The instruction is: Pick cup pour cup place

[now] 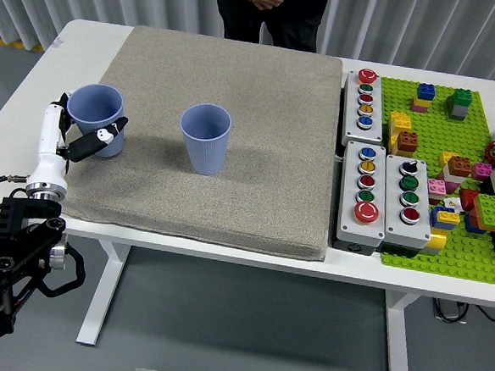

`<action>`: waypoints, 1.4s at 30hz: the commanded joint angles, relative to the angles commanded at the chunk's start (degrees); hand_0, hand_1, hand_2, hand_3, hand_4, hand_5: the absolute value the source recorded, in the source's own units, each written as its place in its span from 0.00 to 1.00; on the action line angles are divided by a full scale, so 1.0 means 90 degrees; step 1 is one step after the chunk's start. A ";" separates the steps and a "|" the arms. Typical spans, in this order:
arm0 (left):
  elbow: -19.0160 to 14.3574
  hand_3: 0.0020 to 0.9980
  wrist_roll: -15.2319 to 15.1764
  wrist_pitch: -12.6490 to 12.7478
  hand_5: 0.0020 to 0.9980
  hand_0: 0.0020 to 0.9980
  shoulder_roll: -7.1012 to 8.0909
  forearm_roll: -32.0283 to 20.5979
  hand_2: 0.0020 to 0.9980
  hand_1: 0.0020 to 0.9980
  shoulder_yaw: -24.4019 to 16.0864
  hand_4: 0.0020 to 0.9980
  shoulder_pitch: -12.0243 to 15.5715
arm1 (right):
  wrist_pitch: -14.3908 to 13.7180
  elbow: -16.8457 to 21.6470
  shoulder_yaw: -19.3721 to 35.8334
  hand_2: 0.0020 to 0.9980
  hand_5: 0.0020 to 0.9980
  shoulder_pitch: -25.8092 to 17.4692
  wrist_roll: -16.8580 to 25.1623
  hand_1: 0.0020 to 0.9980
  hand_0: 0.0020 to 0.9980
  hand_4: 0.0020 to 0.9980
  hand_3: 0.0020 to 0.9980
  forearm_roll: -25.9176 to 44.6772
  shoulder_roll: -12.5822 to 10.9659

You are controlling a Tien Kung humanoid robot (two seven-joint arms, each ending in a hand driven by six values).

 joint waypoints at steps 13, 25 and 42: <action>0.0160 0.55 -0.0125 -0.0082 0.14 0.62 0.0077 -0.0662 0.55 0.56 0.0229 0.83 -0.0015 | 0.0004 0.0000 -0.0020 0.75 0.28 -0.0044 -0.0012 0.70 0.73 0.33 0.71 -0.0018 0.0018; 0.0076 0.66 -0.0053 -0.0322 0.26 0.64 0.0103 -0.0447 0.63 0.59 0.0143 0.91 -0.0022 | 0.0003 0.0000 -0.0055 0.75 0.28 -0.0026 -0.0002 0.69 0.73 0.33 0.71 0.0034 0.0014; 0.0084 0.73 0.0024 -0.0389 0.29 0.66 0.0107 -0.0264 0.68 0.64 0.0114 0.93 -0.0038 | -0.0002 0.0000 -0.0064 0.75 0.28 -0.0006 -0.0004 0.69 0.73 0.33 0.71 0.0059 0.0018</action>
